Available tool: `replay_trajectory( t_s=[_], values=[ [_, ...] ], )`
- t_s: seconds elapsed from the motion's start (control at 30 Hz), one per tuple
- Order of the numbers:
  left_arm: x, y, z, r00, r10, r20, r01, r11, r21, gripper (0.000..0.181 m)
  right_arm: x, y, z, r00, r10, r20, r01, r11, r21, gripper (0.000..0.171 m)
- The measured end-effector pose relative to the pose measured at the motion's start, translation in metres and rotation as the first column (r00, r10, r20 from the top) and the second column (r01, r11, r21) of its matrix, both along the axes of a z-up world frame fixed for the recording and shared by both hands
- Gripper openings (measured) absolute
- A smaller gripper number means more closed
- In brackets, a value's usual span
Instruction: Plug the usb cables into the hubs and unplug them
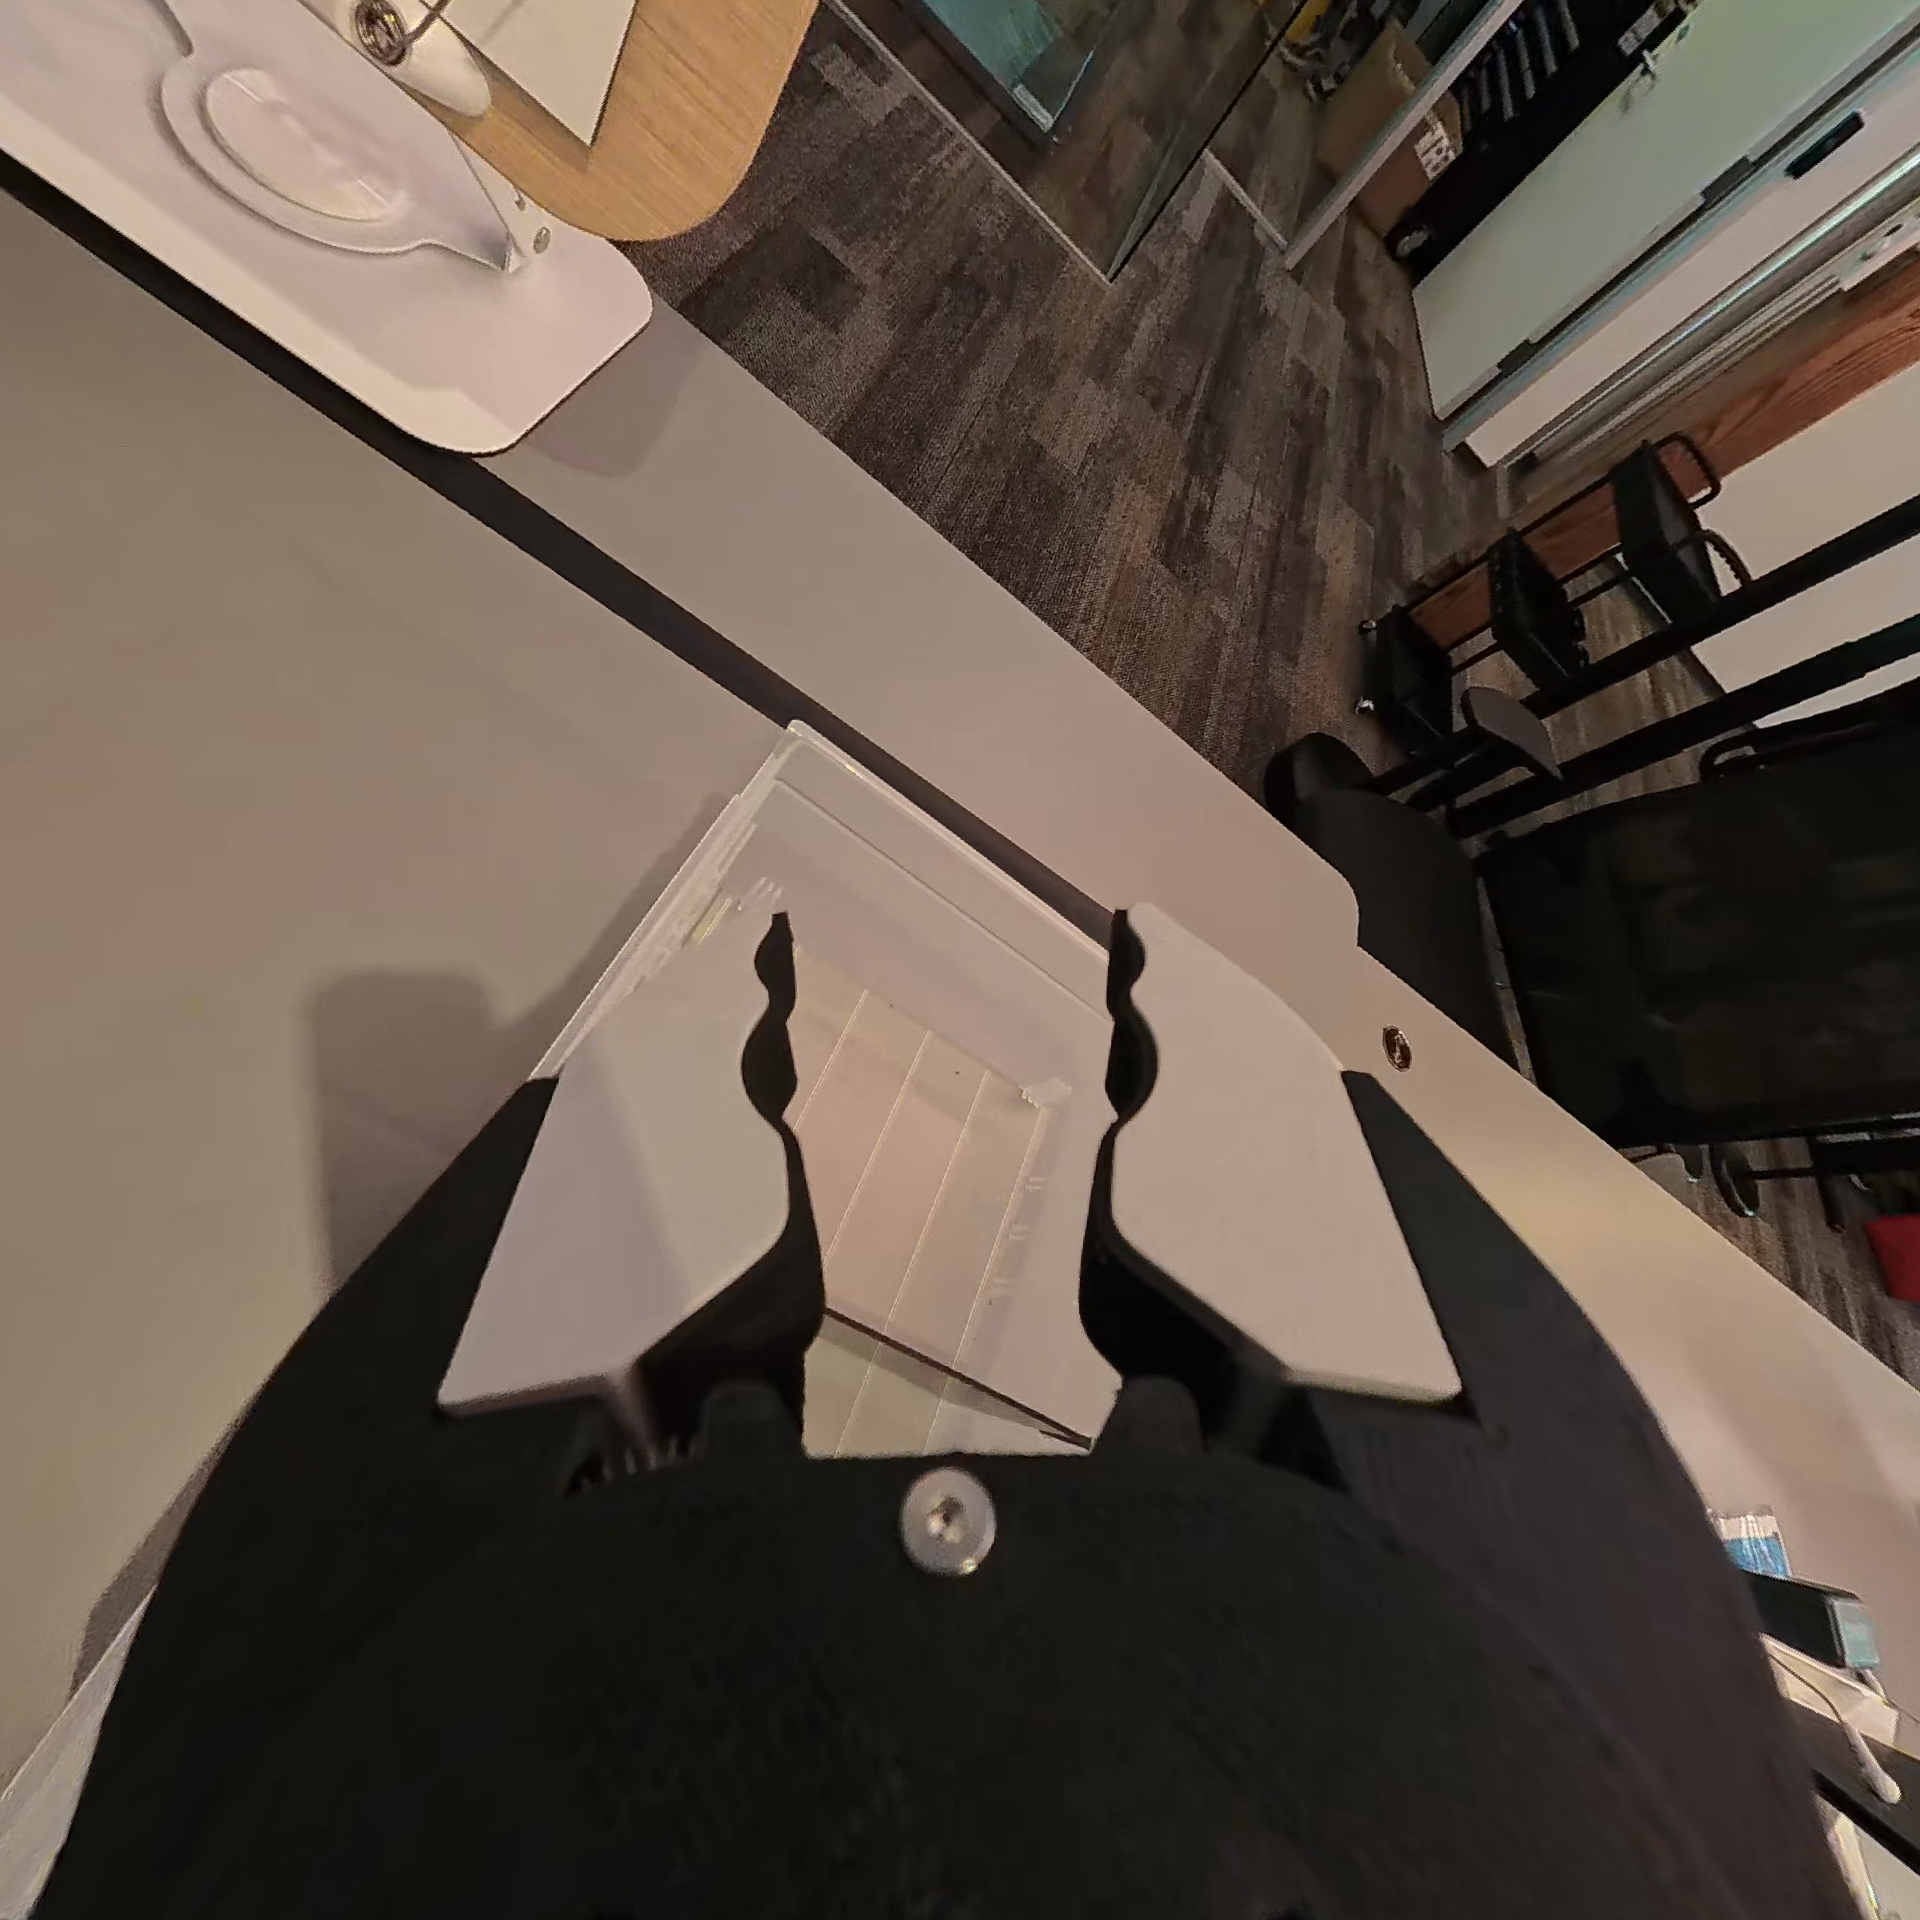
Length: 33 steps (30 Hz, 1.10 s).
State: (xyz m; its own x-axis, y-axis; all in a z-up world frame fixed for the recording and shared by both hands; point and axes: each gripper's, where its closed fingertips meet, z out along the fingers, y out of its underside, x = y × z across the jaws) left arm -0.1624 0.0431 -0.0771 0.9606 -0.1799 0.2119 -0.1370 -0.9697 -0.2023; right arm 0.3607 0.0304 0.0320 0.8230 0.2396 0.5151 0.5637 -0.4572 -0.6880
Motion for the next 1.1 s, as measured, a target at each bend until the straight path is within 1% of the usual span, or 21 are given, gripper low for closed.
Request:
replay_trajectory(
  t_s=[0.07,0.2,0.3,0.4,0.47,0.53,0.6,0.67,0.73,0.77,0.83,0.9,1.03,1.1],
  values=[
    [0.002,-0.002,-0.005,1.0,-0.014,0.001,0.014,1.0,-0.026,0.036,-0.001,0.0,-0.003,1.0,0.006,0.006,-0.006,1.0,-0.013,0.059],
    [0.002,0.001,-0.006,1.0,-0.03,-0.005,0.029,0.999,-0.021,0.037,-0.002,0.0,-0.012,0.999,0.012,0.046,-0.009,0.999,-0.053,0.058],
    [0.002,0.004,-0.007,0.999,-0.04,0.033,0.041,0.999,-0.026,0.037,-0.005,0.001,-0.017,0.998,0.024,0.061,-0.02,0.997,-0.073,0.058],
    [-0.005,0.001,-0.003,0.996,-0.081,0.048,0.082,0.997,-0.013,0.036,-0.01,0.002,-0.017,0.997,0.039,0.067,-0.034,0.997,-0.074,0.057],
    [-0.006,0.001,0.008,0.989,-0.104,0.108,0.1,0.994,0.038,0.036,-0.012,0.003,-0.017,0.996,0.05,0.067,-0.045,0.996,-0.071,0.056],
    [-0.006,0.0,0.024,0.971,-0.12,0.207,0.1,0.99,0.102,0.035,-0.013,0.003,-0.017,0.996,0.058,0.068,-0.053,0.996,-0.072,0.056],
    [-0.004,-0.002,0.043,0.933,-0.156,0.324,0.103,0.979,0.176,0.035,-0.013,0.004,-0.019,0.996,0.057,0.071,-0.052,0.996,-0.077,0.056],
    [-0.003,-0.007,0.06,0.879,-0.198,0.434,0.103,0.967,0.232,0.034,-0.013,0.004,-0.021,0.996,0.059,0.071,-0.053,0.995,-0.084,0.056],
    [-0.004,-0.012,0.07,0.833,-0.227,0.505,0.105,0.96,0.259,0.034,-0.015,0.005,-0.023,0.995,0.066,0.073,-0.06,0.994,-0.091,0.056],
    [-0.007,-0.015,0.071,0.833,-0.231,0.503,0.107,0.959,0.262,0.033,-0.016,0.005,-0.024,0.995,0.069,0.077,-0.061,0.994,-0.095,0.056],
    [-0.016,-0.013,0.072,0.862,-0.219,0.457,0.09,0.953,0.288,0.033,-0.018,0.005,-0.026,0.994,0.075,0.085,-0.066,0.993,-0.101,0.056],
    [-0.018,-0.011,0.082,0.868,-0.211,0.45,0.058,0.942,0.33,0.033,-0.021,0.006,-0.027,0.993,0.082,0.089,-0.073,0.992,-0.104,0.056],
    [-0.002,-0.022,0.107,0.845,-0.302,0.442,0.106,0.904,0.414,0.033,-0.03,0.008,-0.029,0.99,0.103,0.092,-0.092,0.99,-0.111,0.055],
    [0.012,-0.029,0.121,0.827,-0.362,0.431,0.144,0.877,0.459,0.033,-0.046,0.01,-0.029,0.989,0.135,0.068,-0.127,0.986,-0.11,0.055]
  ],
)
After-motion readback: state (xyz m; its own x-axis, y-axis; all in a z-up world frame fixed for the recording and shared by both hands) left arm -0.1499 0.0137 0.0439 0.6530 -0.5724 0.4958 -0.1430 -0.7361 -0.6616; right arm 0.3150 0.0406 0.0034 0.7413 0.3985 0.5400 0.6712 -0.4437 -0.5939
